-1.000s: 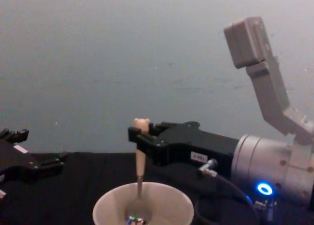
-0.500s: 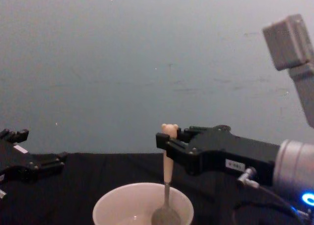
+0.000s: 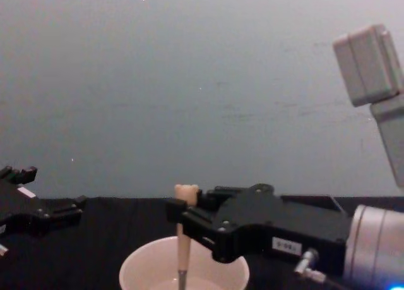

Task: Pick up the stirring spoon with one hand, stir inside the cup, then place it back in its original position.

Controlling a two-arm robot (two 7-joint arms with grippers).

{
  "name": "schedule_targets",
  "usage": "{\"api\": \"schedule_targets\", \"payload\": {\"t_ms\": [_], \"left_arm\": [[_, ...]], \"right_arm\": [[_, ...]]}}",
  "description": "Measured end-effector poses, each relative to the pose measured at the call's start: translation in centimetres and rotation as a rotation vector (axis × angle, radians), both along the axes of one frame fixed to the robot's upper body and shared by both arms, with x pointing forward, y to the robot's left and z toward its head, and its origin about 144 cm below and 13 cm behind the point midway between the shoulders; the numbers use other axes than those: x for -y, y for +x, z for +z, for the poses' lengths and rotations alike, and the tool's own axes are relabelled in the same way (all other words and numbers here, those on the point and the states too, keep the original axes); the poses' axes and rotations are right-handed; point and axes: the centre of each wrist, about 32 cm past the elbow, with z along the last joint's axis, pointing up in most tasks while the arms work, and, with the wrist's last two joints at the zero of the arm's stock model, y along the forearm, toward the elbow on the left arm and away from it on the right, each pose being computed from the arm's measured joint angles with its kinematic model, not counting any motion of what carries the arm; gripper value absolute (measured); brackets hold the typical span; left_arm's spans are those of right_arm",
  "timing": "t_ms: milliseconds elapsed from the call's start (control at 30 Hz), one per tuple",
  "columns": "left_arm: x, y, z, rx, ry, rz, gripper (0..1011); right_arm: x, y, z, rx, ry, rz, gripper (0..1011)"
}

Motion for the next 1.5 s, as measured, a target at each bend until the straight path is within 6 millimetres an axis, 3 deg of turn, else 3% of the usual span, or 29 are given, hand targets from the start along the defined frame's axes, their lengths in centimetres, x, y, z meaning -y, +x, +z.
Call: {"api": "schedule_targets", "payload": {"t_ms": [433,833,1267,1500], "left_arm": [[0.0,0.0,0.0,0.000,0.000,0.000,1001],[0.0,0.0,0.0,0.000,0.000,0.000,1001],[0.0,0.0,0.0,0.000,0.000,0.000,1001],[0.0,0.0,0.0,0.000,0.000,0.000,1001]], "right_arm": [[-2.1,2.1,0.1,-0.002,0.021,-0.015,222],[-1.4,3.9,0.6,0.017,0.022,-0.104,222],[0.8,1.7,0.7,-0.003,0.024,-0.112,222],[0.6,0.1,0.4,-0.027,0.029,-0.064,221]]}}
